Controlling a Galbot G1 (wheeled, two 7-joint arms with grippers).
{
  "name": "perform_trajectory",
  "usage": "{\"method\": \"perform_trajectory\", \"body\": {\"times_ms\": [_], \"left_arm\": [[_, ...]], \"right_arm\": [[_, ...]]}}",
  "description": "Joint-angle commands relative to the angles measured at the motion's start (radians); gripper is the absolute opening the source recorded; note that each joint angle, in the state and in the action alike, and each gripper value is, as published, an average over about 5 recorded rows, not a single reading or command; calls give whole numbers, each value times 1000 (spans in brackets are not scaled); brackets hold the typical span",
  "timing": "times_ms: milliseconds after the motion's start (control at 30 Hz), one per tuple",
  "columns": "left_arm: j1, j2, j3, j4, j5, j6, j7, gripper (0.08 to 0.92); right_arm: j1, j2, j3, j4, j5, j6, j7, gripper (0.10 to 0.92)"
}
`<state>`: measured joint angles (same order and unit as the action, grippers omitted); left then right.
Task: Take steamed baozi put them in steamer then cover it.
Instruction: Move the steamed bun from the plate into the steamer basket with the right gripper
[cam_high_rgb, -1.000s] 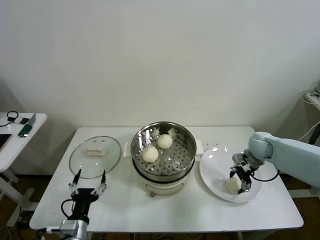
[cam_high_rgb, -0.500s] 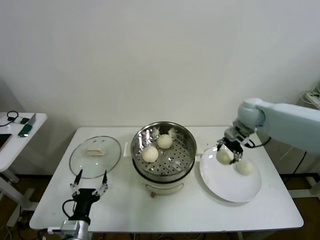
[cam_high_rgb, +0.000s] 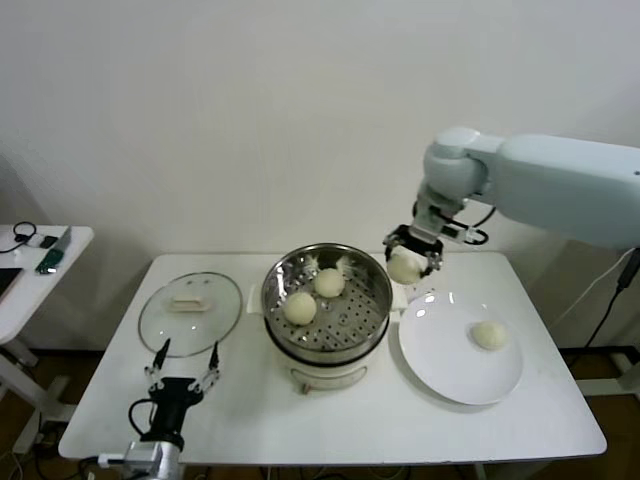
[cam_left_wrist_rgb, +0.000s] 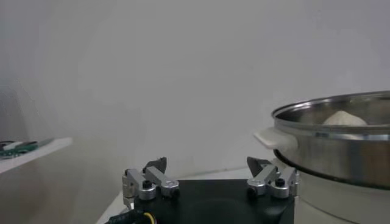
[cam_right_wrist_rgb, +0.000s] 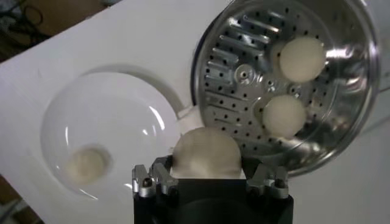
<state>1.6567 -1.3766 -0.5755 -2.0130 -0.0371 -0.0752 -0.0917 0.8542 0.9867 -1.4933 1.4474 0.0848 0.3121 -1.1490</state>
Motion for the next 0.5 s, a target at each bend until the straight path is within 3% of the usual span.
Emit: {"method": "perform_trajectory", "body": {"times_ms": [33, 500], "left_arm": [[5, 11, -4, -1, -15, -5, 1, 823], [0, 24, -13, 15, -33, -8, 1, 823]], "right_arm": [[-81, 214, 92, -28, -84, 58, -8, 738], [-265, 301, 118, -53, -194, 89, -21, 738]]}}
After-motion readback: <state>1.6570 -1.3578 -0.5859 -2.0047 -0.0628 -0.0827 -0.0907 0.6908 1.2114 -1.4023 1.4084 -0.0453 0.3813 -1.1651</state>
